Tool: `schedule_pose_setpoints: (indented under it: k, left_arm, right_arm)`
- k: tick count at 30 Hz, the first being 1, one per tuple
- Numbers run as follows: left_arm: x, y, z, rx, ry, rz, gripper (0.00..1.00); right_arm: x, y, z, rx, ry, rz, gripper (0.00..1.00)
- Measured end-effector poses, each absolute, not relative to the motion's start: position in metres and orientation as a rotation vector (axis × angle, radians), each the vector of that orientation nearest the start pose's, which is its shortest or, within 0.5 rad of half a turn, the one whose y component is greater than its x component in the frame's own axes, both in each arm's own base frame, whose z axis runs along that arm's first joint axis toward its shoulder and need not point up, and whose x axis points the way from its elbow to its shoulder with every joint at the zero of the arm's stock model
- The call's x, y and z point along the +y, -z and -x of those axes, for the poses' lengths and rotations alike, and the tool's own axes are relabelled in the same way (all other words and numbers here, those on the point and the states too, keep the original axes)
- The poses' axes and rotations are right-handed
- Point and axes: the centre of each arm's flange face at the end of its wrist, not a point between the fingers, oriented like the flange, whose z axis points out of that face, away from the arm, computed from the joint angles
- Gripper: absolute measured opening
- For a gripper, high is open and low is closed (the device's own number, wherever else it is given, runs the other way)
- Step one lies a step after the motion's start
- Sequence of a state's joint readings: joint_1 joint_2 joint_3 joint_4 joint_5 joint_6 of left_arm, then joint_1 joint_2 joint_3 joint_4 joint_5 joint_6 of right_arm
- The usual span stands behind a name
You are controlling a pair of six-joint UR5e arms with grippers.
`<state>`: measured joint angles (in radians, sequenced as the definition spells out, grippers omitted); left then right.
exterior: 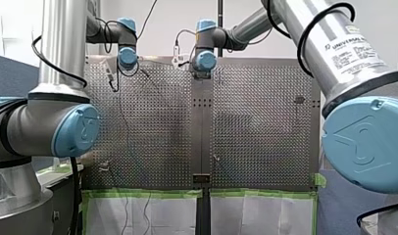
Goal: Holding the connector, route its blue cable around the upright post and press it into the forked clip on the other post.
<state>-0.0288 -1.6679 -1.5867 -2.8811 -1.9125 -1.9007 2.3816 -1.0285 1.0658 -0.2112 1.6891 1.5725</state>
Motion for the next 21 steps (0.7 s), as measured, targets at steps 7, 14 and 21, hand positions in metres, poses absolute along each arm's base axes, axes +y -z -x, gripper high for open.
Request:
schedule_pose_setpoints:
  k: [7,14,21]
  left_arm:
    - [-0.116,-0.462,-0.556,1.331,0.062,0.484,0.0]
    - [-0.11,-0.493,-0.563,1.265,0.06,0.513,0.0]
    - [-0.105,-0.522,-0.57,1.192,0.075,0.517,0.0]
  right_arm:
    - [-0.418,-0.426,-0.607,-0.744,-1.818,-1.526,0.0]
    - [-0.422,-0.418,-0.607,-0.748,-1.799,-1.542,0.0]
    - [-0.422,-0.413,-0.607,-0.746,-1.776,-1.561,0.0]
